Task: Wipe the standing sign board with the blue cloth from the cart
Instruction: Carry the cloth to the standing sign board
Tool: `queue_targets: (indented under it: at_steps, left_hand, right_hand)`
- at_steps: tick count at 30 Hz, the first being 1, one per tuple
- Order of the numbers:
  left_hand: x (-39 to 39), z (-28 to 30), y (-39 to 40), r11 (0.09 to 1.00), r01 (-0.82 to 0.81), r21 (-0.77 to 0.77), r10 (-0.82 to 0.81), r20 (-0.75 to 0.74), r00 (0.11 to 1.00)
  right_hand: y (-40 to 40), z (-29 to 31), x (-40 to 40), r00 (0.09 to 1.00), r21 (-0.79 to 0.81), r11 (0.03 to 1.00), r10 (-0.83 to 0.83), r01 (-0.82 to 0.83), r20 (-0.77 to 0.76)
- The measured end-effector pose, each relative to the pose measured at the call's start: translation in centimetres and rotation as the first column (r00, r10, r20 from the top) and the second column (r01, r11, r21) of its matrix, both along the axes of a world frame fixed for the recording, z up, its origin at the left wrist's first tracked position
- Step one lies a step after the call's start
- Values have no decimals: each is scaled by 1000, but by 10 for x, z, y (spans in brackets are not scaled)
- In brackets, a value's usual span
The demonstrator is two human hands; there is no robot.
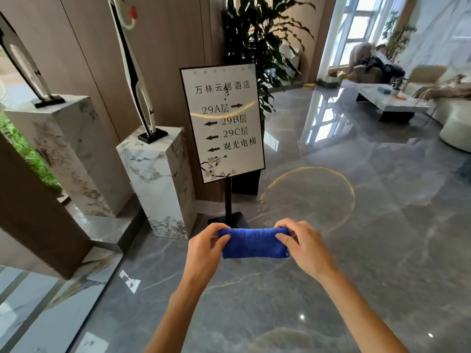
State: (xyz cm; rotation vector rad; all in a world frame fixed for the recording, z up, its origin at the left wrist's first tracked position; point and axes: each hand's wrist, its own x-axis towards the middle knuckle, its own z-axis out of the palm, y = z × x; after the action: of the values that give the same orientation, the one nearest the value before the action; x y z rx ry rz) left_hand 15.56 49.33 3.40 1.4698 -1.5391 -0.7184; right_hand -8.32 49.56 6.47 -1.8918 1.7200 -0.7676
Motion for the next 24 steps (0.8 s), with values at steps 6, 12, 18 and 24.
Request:
queue_targets:
  at_steps: [6, 12, 18, 24]
  left_hand:
    - [2, -2, -90, 1000, 16, -2, -16, 3, 1000]
    - [0, -3, -160, 999, 24, 29, -24, -25, 999]
    - [-13, -8, -220, 998, 20, 60, -20, -5, 1000]
    - [-38, -9, -288, 999, -22, 45, 23, -15, 1000]
  right_hand:
    - [-92, -4, 0, 1000, -14, 1000, -27, 27, -8]
    - [-159, -9, -2, 995, -7, 996, -89, 89, -41]
    - [-220, -20, -16, 990, -43, 991, -126, 124, -65]
    - [-299, -28, -36, 998, -45, 998, -52, 50, -38]
